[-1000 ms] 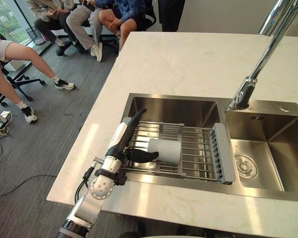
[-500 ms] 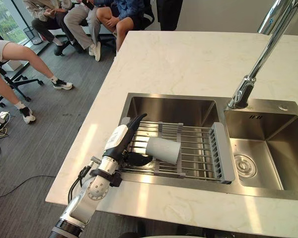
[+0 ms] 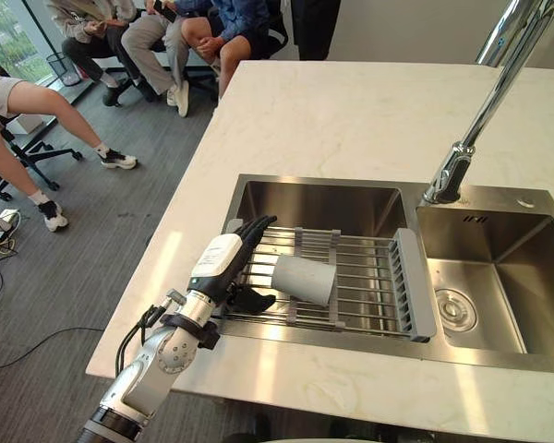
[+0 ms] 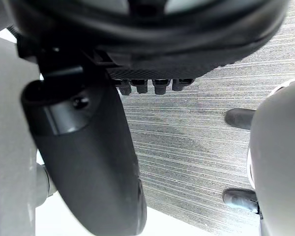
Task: Walk over to the sink, pick up the cup, carry it to the dishwasher, place the cup inside the dishwasher, then close the dishwasher door
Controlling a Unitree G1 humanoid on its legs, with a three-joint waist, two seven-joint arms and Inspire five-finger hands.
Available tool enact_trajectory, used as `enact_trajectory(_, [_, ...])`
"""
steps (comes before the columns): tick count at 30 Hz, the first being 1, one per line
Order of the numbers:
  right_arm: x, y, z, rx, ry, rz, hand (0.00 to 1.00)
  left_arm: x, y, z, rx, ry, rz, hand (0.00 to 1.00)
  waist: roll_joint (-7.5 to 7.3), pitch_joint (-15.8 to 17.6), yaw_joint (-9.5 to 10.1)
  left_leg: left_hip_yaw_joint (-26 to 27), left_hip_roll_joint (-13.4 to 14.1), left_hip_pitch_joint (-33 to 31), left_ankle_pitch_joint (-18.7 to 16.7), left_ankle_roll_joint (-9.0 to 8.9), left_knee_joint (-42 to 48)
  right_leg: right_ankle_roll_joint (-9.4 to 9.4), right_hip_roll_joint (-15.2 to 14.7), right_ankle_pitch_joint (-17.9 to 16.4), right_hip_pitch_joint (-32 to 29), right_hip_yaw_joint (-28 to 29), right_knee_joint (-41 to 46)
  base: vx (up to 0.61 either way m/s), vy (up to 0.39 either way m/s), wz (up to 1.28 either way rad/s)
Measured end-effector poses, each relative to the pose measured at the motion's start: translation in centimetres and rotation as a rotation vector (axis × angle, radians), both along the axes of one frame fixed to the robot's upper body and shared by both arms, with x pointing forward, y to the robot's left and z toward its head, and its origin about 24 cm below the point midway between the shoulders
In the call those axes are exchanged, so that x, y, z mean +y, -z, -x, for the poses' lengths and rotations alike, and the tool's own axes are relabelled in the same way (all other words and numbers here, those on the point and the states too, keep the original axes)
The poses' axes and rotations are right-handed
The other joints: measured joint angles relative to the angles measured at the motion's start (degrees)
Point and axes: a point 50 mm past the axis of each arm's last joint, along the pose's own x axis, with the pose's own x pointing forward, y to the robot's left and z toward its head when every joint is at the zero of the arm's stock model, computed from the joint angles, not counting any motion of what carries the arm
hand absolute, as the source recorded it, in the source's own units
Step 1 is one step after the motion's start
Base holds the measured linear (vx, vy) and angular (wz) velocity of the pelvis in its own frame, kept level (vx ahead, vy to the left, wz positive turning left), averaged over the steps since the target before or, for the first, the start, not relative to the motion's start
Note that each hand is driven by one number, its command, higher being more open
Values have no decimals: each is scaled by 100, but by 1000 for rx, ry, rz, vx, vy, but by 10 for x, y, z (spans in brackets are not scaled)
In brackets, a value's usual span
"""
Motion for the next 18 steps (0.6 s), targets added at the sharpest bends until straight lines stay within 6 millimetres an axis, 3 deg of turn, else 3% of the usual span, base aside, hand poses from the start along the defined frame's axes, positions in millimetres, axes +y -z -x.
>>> enact_trajectory(11, [1,0,-1,-1,-17,2,100,-15,-5,-4,-30,99,-50,100,7,4,-24,-11,-9,-6,6,-1,-26,3,-6,-4,-17,-5,-1,0,0,0])
enact_trajectory(18, [0,-2,-6,-12,-31,8,100,-21,-8,-6,-45,133,-68,100,60,21,-146,-21,-39,-16,22,15,-48,4,-33,-5,-32,-15,-3,0,0,0])
